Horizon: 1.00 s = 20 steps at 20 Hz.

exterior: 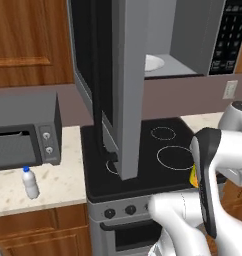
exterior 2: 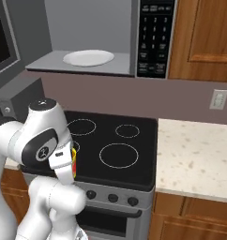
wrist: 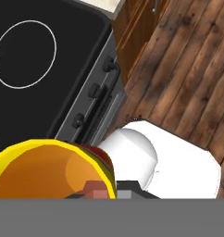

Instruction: Place the microwavable item in the microwave. Then, close the microwave door and press the start button.

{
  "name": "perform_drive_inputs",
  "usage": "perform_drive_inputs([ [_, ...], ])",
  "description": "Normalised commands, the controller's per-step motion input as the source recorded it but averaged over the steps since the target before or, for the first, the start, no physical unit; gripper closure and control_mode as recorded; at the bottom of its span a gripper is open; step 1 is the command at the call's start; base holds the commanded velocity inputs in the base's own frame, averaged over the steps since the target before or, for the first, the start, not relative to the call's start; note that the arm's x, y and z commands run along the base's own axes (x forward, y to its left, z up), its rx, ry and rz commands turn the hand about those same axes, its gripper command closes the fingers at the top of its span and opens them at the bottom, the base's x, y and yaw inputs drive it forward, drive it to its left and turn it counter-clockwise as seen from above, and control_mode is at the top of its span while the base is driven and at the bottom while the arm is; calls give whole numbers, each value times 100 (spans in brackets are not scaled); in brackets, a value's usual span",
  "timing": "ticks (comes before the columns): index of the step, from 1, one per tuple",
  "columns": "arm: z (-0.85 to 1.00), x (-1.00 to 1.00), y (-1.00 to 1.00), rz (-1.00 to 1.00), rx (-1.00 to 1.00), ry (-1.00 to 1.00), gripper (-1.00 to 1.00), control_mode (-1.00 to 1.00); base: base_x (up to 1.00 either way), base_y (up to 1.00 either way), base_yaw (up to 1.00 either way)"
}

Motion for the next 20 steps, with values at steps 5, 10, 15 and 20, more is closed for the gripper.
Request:
perform_drive_inputs([
  [5, 0, 0, 0, 0, 0, 0, 100, 100, 47, 0, 2],
  [10, 0, 0, 0, 0, 0, 0, 100, 100, 9, 0, 0],
  [15, 0, 0, 0, 0, 0, 0, 100, 100, 0, 0, 0],
  [20, 0, 0, 0, 0, 0, 0, 100, 100, 0, 0, 0],
])
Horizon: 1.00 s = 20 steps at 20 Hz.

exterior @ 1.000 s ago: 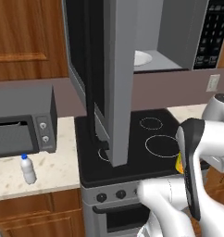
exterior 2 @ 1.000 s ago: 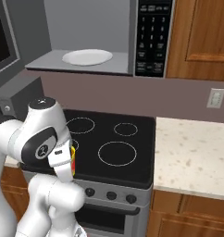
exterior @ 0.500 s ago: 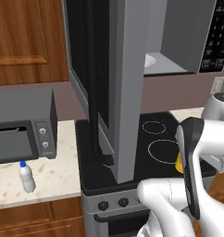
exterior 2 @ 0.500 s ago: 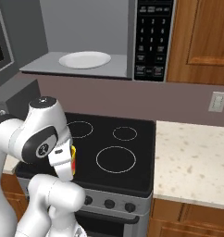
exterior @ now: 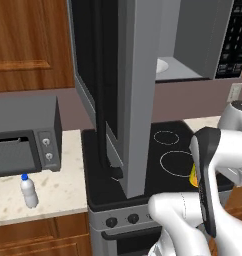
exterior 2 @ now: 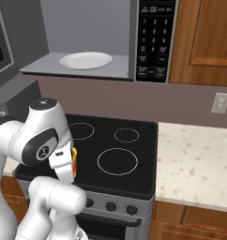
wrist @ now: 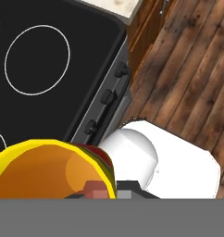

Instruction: Place the microwavable item in the microwave. Then, close the microwave door and press the start button.

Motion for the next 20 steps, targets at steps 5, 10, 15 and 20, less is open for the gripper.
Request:
perform_drive_inputs([
  [5, 0, 0, -2, 0, 1, -1, 100, -100, 0, -6, 0],
  [10, 49, -11, -17, 0, 11, -11, 100, -100, 0, 0, 0],
  [15, 97, 0, 0, 0, 13, -18, 100, -100, 0, 0, 0],
  [20, 86, 0, 1, 0, 11, -21, 100, -100, 0, 0, 0],
])
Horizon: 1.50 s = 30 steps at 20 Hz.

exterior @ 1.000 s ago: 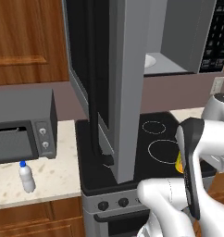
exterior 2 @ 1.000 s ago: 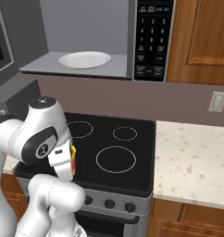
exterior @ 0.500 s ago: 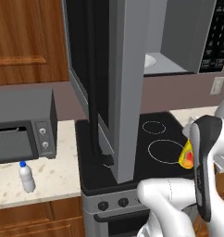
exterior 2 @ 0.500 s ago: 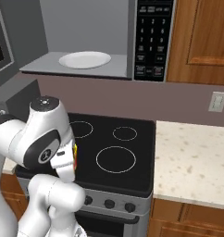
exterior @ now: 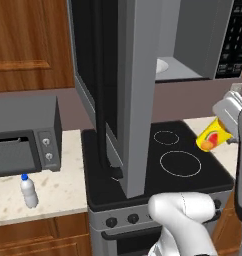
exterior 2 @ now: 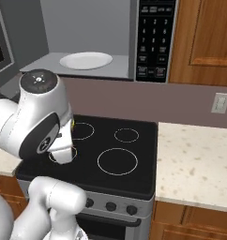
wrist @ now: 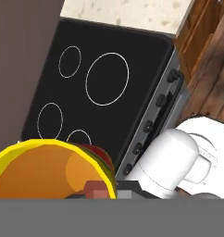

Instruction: Place the microwavable item in the microwave. Then, close the microwave door and press the start button.

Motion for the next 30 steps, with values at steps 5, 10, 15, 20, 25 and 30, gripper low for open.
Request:
perform_drive_inputs([
  [5, 67, 20, 28, -3, 3, -13, 100, -100, 0, 0, 0],
  [10, 34, 50, 46, -12, 0, -9, 100, -100, 0, 0, 0],
  [15, 34, 61, 21, -14, 0, -5, 100, -100, 0, 0, 0],
  [20, 43, 72, 1, -4, 0, -5, 100, -100, 0, 0, 0],
  [25, 40, 73, 0, 0, 0, -5, 100, -100, 0, 0, 0],
  [30, 9, 77, 1, 0, 0, 0, 100, -100, 0, 0, 0],
])
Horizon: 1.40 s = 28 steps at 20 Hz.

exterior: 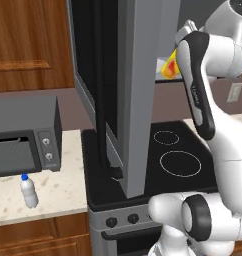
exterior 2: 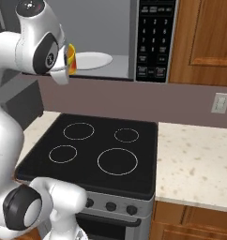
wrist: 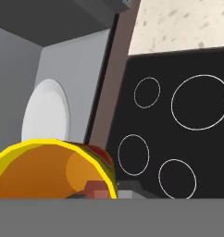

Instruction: Place the microwavable item in the microwave. Then, close the microwave door and press the start button.

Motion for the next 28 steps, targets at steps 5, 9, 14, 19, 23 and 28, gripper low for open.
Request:
perform_drive_inputs([
  [5, 0, 77, 3, 0, 0, 0, 100, -100, 0, 0, 0],
  [9, 0, 81, 6, 0, 0, 0, 100, -100, 0, 0, 0],
  [14, -2, 75, 8, 0, 0, 1, 100, -100, 0, 0, 0],
  [19, -19, 71, 12, 0, 0, 8, 100, -100, 0, 0, 0],
  [23, -16, 41, 3, 0, 0, 9, 100, -100, 0, 0, 0],
  [28, -15, 12, 1, 0, 0, 9, 100, -100, 0, 0, 0],
])
